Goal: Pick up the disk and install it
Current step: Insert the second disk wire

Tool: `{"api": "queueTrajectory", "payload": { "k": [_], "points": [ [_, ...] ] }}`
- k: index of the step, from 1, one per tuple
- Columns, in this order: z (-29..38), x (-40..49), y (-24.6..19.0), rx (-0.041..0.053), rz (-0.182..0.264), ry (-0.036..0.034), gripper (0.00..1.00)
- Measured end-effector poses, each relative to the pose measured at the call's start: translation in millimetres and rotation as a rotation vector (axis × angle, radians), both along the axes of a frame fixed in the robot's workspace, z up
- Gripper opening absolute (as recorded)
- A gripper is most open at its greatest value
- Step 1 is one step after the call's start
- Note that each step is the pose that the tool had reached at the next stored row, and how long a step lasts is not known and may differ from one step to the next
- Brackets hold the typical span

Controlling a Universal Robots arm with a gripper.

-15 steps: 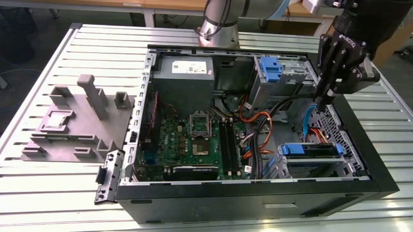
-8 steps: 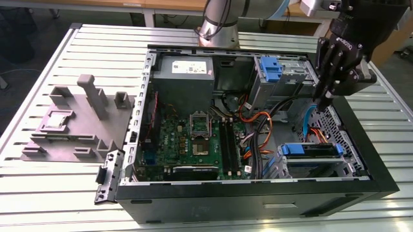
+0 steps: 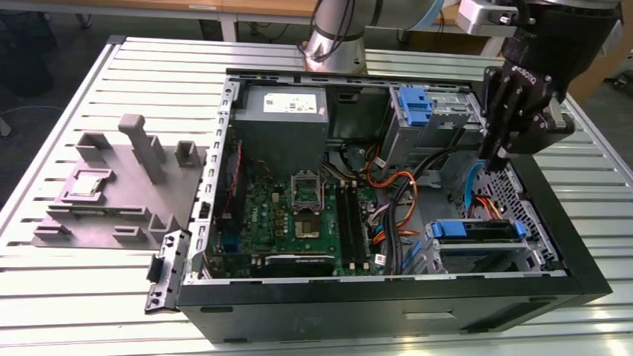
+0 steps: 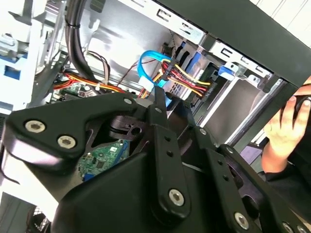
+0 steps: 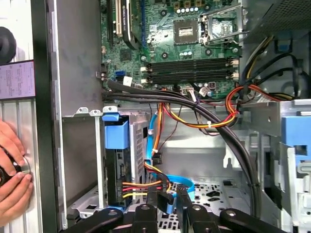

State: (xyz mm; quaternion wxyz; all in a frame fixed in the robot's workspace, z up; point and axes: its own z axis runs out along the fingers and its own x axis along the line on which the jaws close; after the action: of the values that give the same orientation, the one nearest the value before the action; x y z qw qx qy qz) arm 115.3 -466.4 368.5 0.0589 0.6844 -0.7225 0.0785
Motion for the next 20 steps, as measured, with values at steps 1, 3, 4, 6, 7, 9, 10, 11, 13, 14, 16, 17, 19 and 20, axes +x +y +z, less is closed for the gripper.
{"api": "queueTrajectory", "payload": {
  "k": [1,3,4,6,7,9,10,11,13,14,16,17,19,20],
  "points": [
    [-0.9,0.0,0.0,-0.0040,0.000,0.0000,0.30],
    [-3.1,0.0,0.0,-0.0100,0.000,0.0000,0.22],
    [-4.3,0.0,0.0,-0.0133,0.000,0.0000,0.22],
    [-6.3,0.0,0.0,-0.0194,0.000,0.0000,0.16],
    [-6.9,0.0,0.0,-0.0231,0.000,0.0000,0.16],
    [-7.1,0.0,0.0,-0.0310,0.000,0.0000,0.16],
    [-7.1,0.0,-0.1,-0.0326,0.000,0.0000,0.16],
    [-7.1,0.0,-0.1,-0.0325,0.000,0.0000,0.16],
    [-7.0,0.0,0.0,-0.0328,0.000,0.0000,0.16],
    [-7.1,0.0,0.0,-0.0327,0.000,0.0000,0.16],
    [-7.1,0.0,0.0,-0.0328,0.000,0.0000,0.16],
    [-7.1,0.0,0.0,-0.0327,0.000,0.0000,0.16],
    [-7.1,0.5,0.1,-0.0328,0.000,0.0016,0.17],
    [-7.1,0.8,0.0,-0.0327,0.000,0.0023,0.24]
  ]
}}
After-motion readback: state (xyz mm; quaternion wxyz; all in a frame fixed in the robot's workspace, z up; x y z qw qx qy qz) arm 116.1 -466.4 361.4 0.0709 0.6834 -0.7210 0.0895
